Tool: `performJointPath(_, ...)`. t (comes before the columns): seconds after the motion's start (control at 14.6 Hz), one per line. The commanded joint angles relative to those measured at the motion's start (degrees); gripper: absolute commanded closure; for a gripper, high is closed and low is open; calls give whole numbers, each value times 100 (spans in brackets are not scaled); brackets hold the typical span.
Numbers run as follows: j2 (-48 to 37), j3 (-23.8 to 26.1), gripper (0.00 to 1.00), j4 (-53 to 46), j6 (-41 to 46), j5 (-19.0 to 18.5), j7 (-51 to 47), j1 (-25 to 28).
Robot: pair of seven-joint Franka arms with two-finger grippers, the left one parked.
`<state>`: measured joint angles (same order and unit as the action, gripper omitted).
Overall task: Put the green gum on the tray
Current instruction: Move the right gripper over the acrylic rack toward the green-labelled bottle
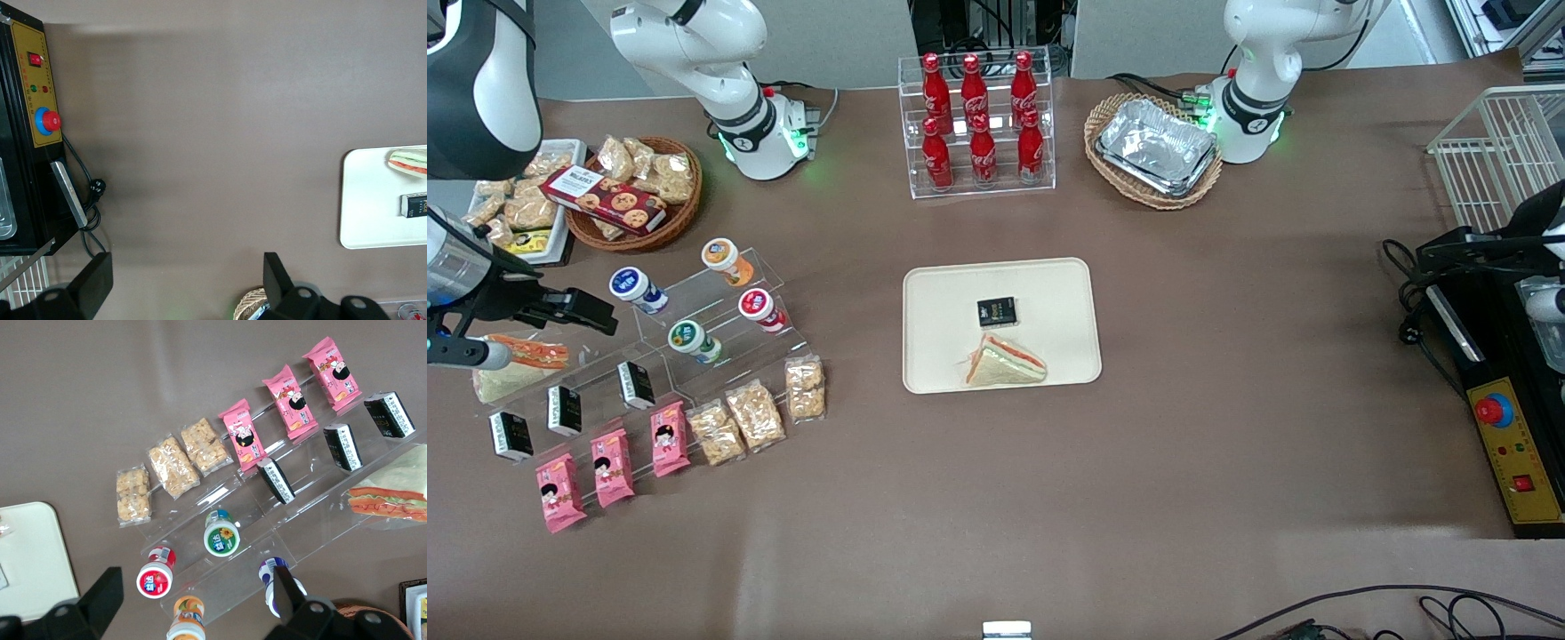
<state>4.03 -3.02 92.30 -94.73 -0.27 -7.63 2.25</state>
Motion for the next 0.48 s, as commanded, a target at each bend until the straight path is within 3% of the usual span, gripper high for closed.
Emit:
performJointPath(0.0, 28, 21, 0, -160, 16, -69, -46, 12)
performJointPath(0.41, 10, 29, 0, -142, 25, -51, 42, 3)
